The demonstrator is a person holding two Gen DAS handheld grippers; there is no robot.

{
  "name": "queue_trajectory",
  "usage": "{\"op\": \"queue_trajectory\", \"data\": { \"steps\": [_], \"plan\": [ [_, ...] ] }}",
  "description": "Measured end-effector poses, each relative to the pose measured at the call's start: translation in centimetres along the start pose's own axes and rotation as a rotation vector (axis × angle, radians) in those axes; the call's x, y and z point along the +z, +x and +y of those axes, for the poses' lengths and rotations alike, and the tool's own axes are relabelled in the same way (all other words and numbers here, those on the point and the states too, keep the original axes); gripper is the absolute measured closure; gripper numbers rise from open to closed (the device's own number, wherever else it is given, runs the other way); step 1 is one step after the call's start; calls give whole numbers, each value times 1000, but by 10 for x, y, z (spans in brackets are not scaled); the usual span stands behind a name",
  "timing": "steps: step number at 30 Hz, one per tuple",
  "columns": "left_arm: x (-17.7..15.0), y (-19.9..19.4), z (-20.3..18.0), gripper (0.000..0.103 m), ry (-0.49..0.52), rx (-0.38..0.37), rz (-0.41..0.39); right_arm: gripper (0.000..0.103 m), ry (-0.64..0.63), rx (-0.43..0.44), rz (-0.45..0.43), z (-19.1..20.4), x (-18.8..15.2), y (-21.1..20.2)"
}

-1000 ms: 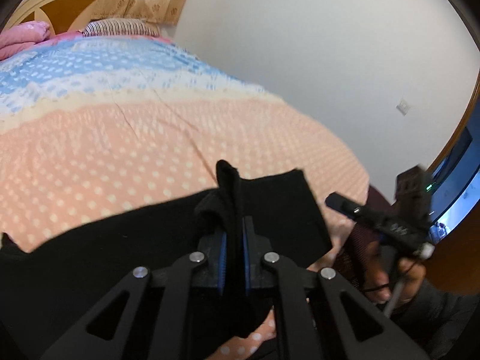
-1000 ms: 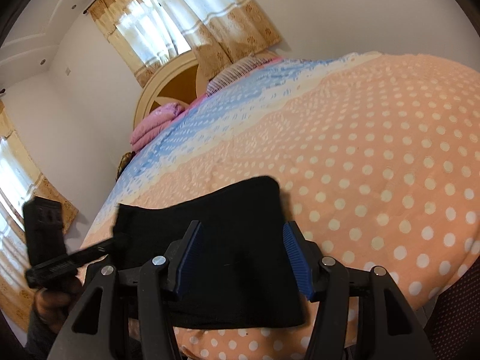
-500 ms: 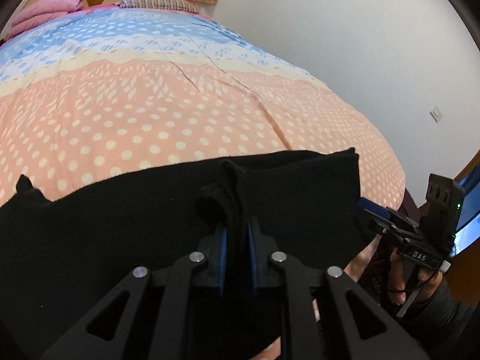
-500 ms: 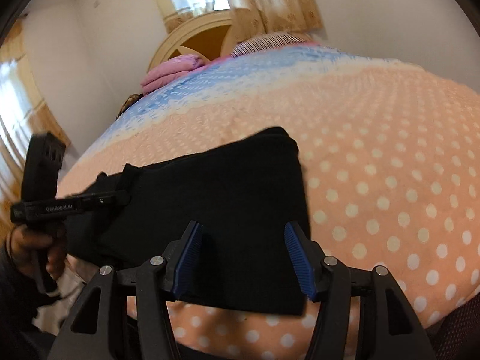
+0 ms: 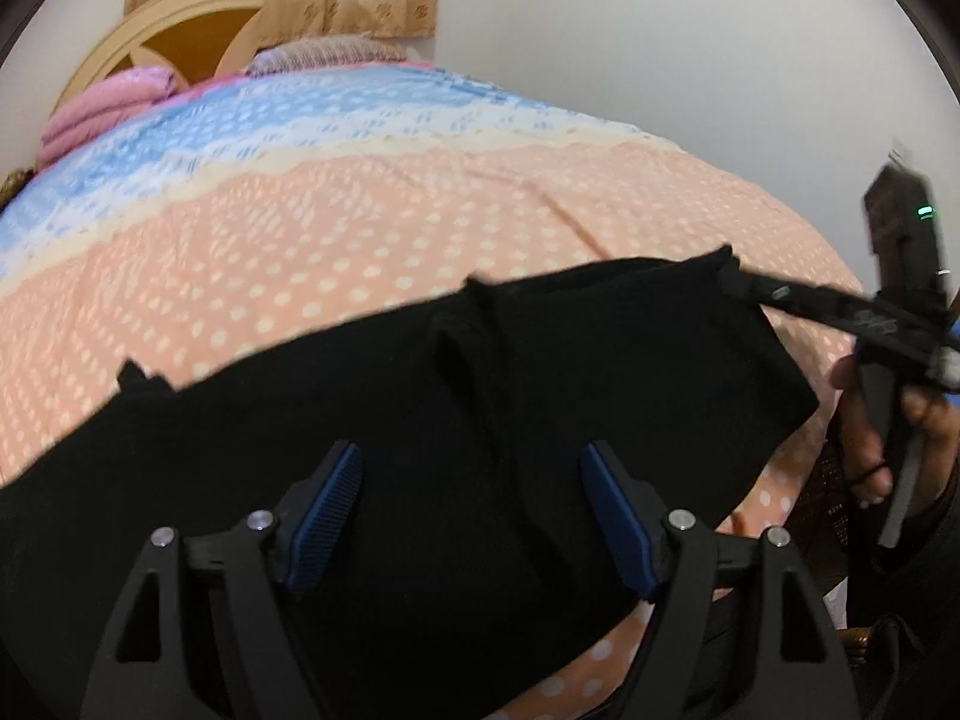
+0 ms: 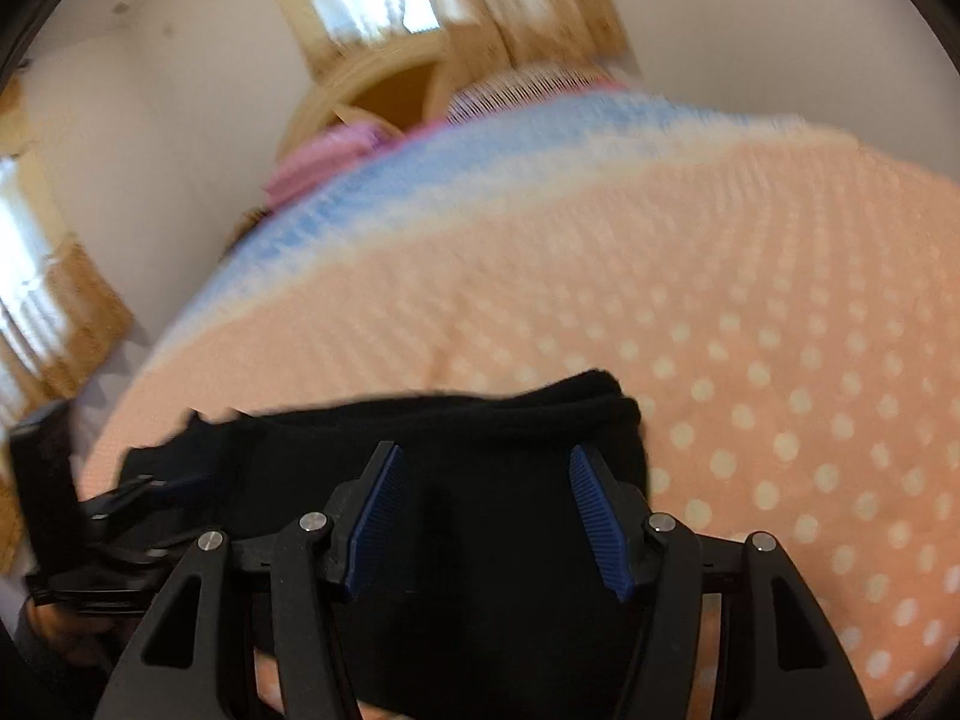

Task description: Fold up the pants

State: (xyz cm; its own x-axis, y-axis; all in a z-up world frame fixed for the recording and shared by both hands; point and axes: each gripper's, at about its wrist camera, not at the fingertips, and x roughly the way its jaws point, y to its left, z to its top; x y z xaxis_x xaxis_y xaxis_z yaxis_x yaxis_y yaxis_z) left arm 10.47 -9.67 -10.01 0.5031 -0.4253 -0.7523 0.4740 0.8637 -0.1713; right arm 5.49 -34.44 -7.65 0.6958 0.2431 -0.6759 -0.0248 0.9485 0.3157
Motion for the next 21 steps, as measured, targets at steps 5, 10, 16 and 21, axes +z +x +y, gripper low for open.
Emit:
{"op": "queue_trajectory", "data": {
  "steps": [5, 10, 16, 21],
  "plan": [
    [-4, -28, 22, 25, -62, -11, -72, 43, -166, -24, -71, 39, -12, -28],
    [-16, -49, 59, 25, -135, 55, -100, 43, -295, 127, 10, 108, -27, -27],
    [-30, -60, 81, 24, -191, 90, -125, 43, -330, 80, 85, 170, -36, 5],
    [-30, -63, 81, 16, -175, 117, -160, 43, -402, -102, 144, 195, -44, 37]
  ]
}}
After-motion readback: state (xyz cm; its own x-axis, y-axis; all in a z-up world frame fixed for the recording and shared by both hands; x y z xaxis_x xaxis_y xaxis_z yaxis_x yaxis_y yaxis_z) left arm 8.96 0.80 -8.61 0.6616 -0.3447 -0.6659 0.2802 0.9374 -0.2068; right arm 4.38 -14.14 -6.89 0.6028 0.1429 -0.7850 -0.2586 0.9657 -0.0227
